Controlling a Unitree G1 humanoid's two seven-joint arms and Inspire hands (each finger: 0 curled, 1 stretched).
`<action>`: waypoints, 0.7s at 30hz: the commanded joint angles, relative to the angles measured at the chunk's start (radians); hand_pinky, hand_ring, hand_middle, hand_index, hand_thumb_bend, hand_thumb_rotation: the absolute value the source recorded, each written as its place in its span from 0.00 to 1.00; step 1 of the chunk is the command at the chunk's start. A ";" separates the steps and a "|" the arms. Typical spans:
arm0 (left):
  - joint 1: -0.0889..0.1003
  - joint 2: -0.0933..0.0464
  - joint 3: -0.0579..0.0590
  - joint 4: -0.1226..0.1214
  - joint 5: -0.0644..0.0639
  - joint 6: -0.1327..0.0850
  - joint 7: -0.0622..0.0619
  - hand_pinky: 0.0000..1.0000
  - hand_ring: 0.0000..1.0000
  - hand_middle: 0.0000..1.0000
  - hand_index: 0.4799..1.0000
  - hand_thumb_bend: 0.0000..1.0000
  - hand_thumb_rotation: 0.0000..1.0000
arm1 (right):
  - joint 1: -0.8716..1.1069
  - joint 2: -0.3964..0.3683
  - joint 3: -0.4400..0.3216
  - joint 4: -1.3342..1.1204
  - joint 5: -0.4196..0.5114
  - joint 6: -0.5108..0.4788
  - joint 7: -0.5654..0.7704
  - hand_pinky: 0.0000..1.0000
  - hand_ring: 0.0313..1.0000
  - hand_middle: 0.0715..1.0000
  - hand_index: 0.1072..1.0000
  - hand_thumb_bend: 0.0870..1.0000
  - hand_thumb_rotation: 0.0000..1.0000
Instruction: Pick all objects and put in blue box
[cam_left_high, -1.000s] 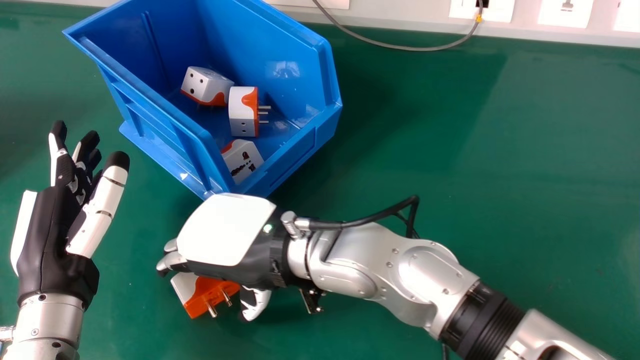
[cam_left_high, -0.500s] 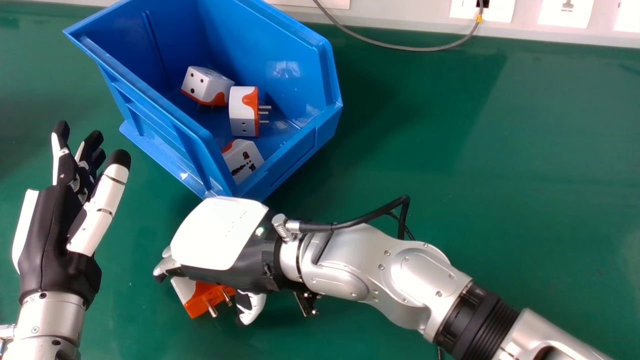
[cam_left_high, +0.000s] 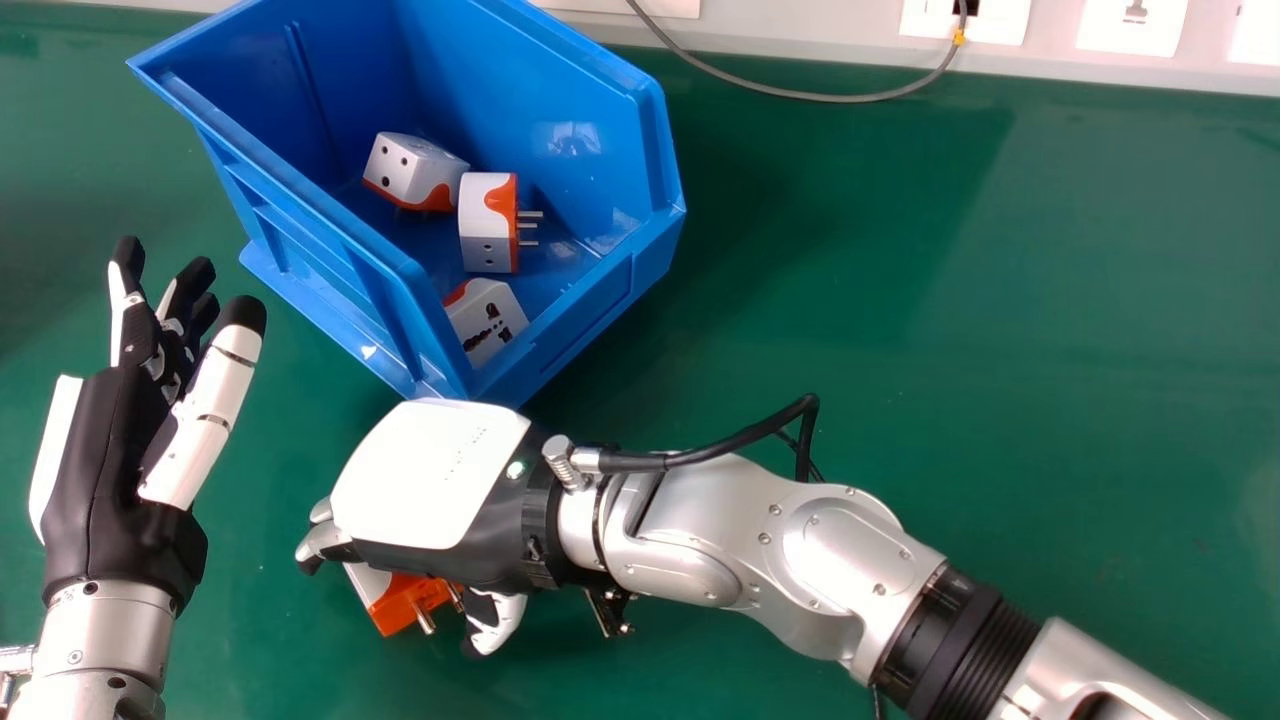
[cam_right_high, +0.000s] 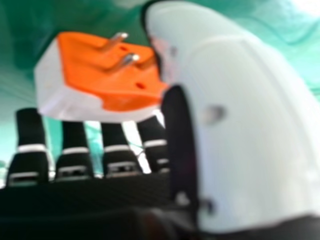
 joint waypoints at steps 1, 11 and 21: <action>-0.012 0.004 0.003 -0.006 0.001 -0.022 0.001 0.97 0.98 0.97 0.93 0.44 0.55 | -0.010 0.001 0.005 -0.023 0.011 -0.017 -0.027 0.70 0.84 0.85 0.80 0.36 0.00; -0.007 -0.003 0.005 -0.018 -0.002 -0.022 0.001 0.95 0.97 0.97 0.93 0.44 0.56 | -0.005 0.004 0.019 -0.019 0.011 -0.022 -0.037 0.69 0.84 0.85 0.79 0.39 0.00; -0.009 -0.004 0.003 -0.020 0.005 -0.028 0.005 0.95 0.97 0.96 0.93 0.44 0.55 | 0.004 0.007 0.020 -0.019 0.012 -0.018 -0.045 0.68 0.82 0.84 0.78 0.42 0.00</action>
